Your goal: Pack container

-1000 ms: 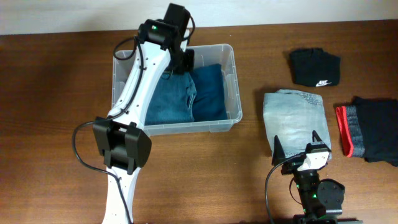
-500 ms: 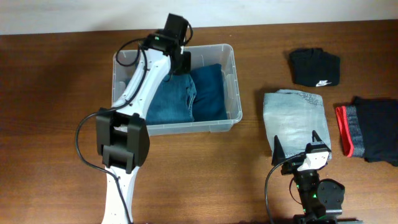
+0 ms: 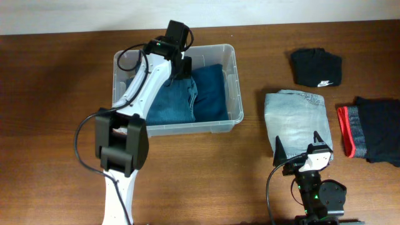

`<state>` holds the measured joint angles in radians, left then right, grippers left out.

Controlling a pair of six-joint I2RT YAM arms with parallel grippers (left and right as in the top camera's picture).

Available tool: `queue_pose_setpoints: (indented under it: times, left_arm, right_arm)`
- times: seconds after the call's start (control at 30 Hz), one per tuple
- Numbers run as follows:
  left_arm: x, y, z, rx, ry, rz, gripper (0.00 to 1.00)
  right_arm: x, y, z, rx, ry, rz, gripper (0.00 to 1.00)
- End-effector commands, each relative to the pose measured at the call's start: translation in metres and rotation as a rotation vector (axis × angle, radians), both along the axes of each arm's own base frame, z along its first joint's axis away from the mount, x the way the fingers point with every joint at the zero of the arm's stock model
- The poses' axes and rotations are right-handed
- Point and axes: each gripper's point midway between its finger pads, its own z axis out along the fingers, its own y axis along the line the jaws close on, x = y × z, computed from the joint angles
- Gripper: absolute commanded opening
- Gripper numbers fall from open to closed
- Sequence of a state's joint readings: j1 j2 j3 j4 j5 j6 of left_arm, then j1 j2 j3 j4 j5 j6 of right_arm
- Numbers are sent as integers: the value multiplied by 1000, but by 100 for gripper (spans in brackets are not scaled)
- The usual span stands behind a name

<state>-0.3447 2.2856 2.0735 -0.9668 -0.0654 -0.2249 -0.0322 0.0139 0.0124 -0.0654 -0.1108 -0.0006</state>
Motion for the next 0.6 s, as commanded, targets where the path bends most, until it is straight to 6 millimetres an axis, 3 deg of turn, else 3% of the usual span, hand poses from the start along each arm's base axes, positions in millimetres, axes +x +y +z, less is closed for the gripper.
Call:
queue_pose_setpoints:
  times: [0.0, 0.1, 0.17, 0.37, 0.57]
  left_arm:
    - [-11, 9, 66, -13, -89, 0, 0]
    - [-36, 16, 90, -14, -57, -4, 0]
    - [-53, 22, 94, -11, -11, 16, 0]
    - [-106, 8, 75, -103, 233, -35, 1]
    - [-117, 4, 47, -88, 291, -45, 1]
  right_arm:
    - [0, 0, -2, -2, -1, 5, 98]
    - [0, 0, -2, -3, -1, 5, 99]
    - [0, 0, -2, -2, -1, 5, 98]
    - [0, 0, -2, -2, -1, 5, 99]
    - [0, 0, -2, -2, -1, 5, 99]
